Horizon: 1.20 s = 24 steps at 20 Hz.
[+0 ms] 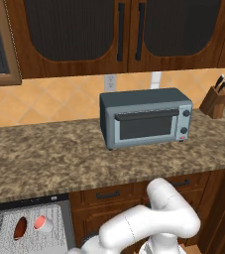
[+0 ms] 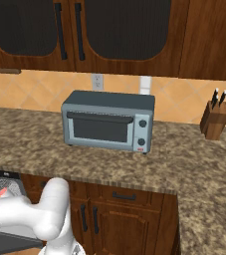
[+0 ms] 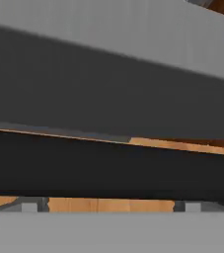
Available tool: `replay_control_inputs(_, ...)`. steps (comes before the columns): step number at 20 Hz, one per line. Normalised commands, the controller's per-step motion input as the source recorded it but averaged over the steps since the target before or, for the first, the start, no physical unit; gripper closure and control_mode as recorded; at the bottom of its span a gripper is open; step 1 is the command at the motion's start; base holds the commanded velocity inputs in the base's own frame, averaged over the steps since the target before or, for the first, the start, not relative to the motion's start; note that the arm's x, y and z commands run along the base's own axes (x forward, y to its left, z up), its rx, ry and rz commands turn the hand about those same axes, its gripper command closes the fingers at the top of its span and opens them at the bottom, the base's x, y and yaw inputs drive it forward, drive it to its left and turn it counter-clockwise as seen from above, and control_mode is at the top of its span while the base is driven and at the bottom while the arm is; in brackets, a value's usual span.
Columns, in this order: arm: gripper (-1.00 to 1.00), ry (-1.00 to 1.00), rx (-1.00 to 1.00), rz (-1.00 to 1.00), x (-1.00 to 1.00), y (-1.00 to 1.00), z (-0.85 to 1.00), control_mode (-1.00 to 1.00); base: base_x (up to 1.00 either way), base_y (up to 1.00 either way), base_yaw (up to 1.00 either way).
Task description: Pick up the cup and bowl from the counter, place them in the dishwasher, and close the dishwasher door.
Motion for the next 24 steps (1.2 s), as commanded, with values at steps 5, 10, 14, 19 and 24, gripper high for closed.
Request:
replay_control_inputs(5, -1.00, -0.48, -0.33, -0.17, 0.98, 0.59, -0.19, -1.00, 0.00, 0.00, 0.00)
replay_control_inputs(10, -1.00, -0.51, -0.26, -0.12, 1.00, 0.54, 0.24, -1.00, 0.00, 0.00, 0.00)
replay_control_inputs(14, -1.00, -0.53, -0.14, -0.13, 1.00, 0.29, 0.36, -1.00, 0.00, 0.00, 0.00)
replay_control_inputs(19, -1.00, -0.41, -0.04, -0.14, 1.00, 0.21, 0.31, -1.00, 0.00, 0.00, 0.00)
replay_control_inputs(24, -1.00, -0.14, 0.00, -0.05, 0.85, 0.01, 0.05, -1.00, 0.00, 0.00, 0.00)
